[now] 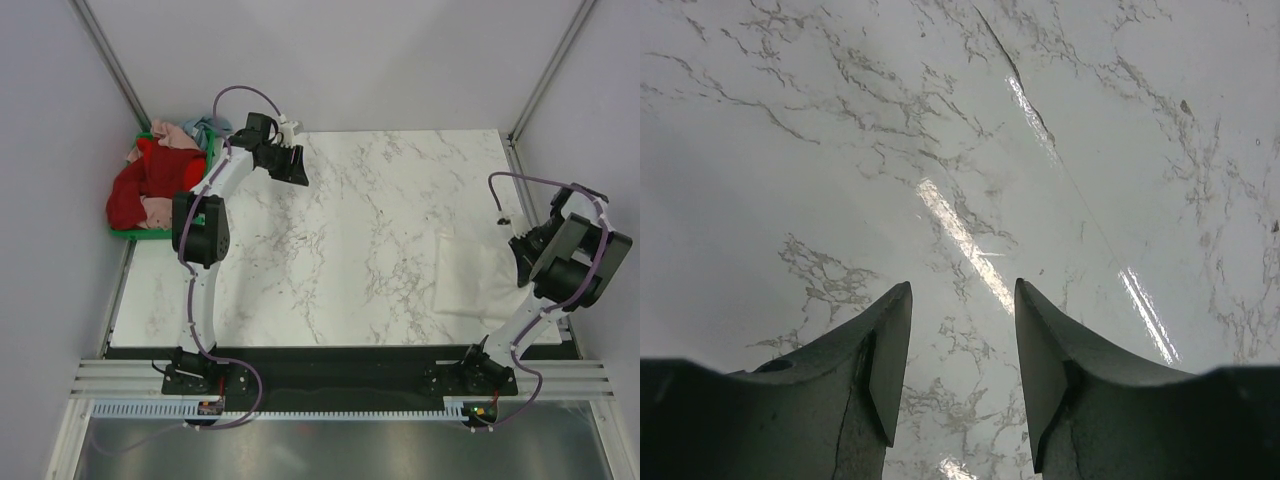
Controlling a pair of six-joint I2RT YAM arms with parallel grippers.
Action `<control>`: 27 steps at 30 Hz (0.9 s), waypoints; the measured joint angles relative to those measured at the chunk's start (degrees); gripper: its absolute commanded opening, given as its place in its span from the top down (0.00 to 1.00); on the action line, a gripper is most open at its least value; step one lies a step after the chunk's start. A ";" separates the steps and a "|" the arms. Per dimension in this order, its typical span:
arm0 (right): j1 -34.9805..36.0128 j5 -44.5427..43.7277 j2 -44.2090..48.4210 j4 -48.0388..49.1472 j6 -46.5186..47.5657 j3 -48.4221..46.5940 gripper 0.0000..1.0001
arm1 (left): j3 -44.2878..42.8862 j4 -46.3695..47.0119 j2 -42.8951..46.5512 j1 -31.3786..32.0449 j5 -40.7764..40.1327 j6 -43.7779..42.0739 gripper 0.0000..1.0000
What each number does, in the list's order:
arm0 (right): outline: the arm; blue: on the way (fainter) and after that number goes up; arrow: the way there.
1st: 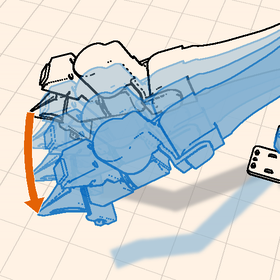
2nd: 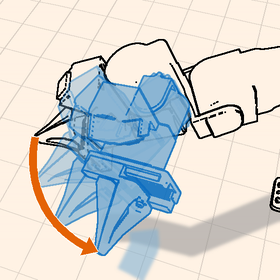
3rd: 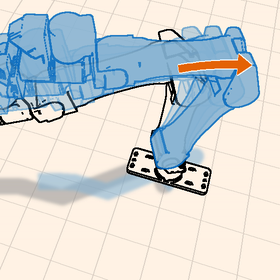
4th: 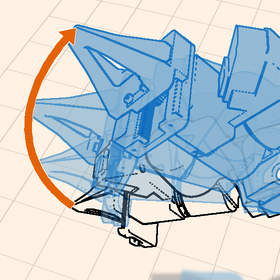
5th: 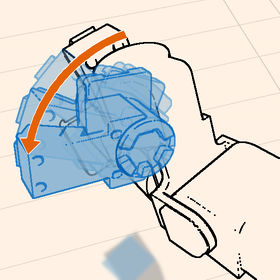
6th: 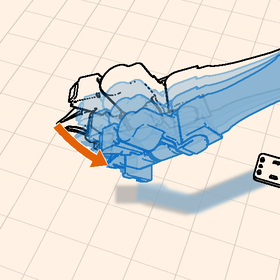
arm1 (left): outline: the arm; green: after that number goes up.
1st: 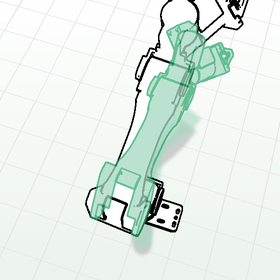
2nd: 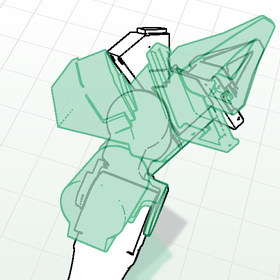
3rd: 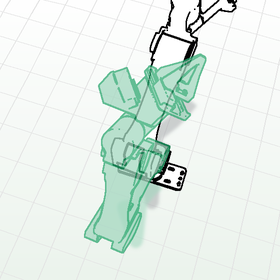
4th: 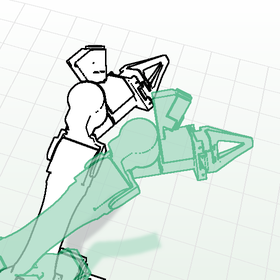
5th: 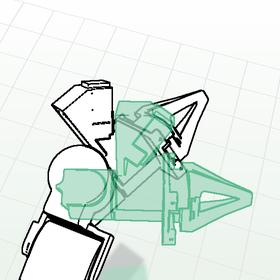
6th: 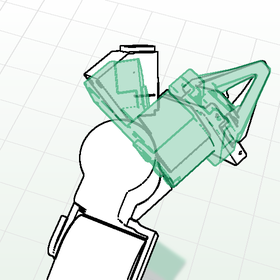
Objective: Fold and stack the t-shirts
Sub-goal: Neatly place the folded tshirt to the corner
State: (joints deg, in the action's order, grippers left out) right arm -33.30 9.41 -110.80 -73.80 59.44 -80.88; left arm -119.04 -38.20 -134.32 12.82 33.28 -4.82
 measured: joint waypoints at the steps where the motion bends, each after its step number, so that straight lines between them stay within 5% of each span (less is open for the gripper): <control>1: -1.16 -1.07 0.70 -0.57 1.09 0.50 1.00 | 0.00 0.02 -0.04 0.00 0.00 0.00 0.47; 10: -10.08 -7.63 1.92 -1.95 7.89 -1.51 1.00 | -0.02 0.04 -0.13 0.02 0.00 -0.02 0.47; 19: -9.29 -8.20 -2.25 -2.10 8.11 -7.43 1.00 | -0.02 0.11 -0.13 0.00 -0.17 -0.70 0.47; 27: -9.44 -9.84 1.62 -1.73 9.01 -1.16 1.00 | 0.00 0.13 -0.13 0.00 -0.15 -0.87 0.47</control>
State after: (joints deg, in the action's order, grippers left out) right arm -42.74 -0.43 -109.19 -75.53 68.45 -82.04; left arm -119.04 -38.06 -134.45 12.82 33.12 -5.69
